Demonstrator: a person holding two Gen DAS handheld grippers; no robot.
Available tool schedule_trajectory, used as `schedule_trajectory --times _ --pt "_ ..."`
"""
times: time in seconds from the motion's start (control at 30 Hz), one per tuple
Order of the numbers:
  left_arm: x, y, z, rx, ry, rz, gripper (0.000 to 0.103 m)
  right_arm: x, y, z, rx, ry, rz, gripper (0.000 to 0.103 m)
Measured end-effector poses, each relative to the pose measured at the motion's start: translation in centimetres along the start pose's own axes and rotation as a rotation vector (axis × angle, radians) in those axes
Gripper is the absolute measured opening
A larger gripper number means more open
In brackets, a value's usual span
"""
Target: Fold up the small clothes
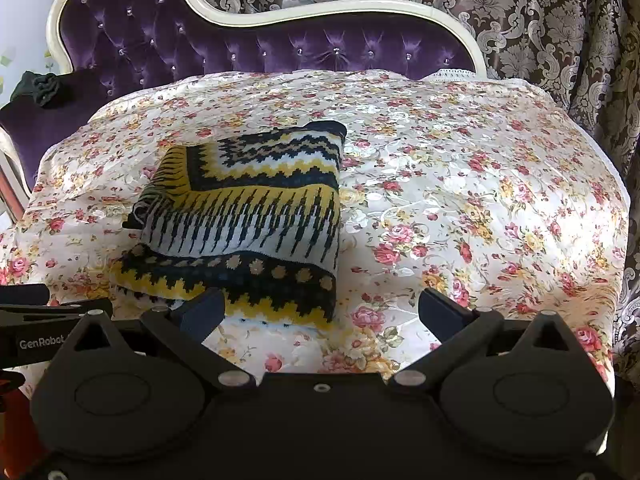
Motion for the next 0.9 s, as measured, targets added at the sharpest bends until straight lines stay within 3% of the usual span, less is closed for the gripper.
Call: schedule_trajectory --times 0.9 --pt "-0.7 -0.7 0.0 -0.014 -0.018 -0.012 0.073 -1.5 -0.7 0.2 -0.016 -0.012 -0.019 0.103"
Point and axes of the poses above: each gripper's, at about its wrist camera, not at the fingertips, and x roughly against the way its jaws point, z to its right, y to its underside, the point moved 4 cm from there along -x, roughly the way its jaws point, and after that the axes turned 6 degrees about y, right-handed, at the moved point
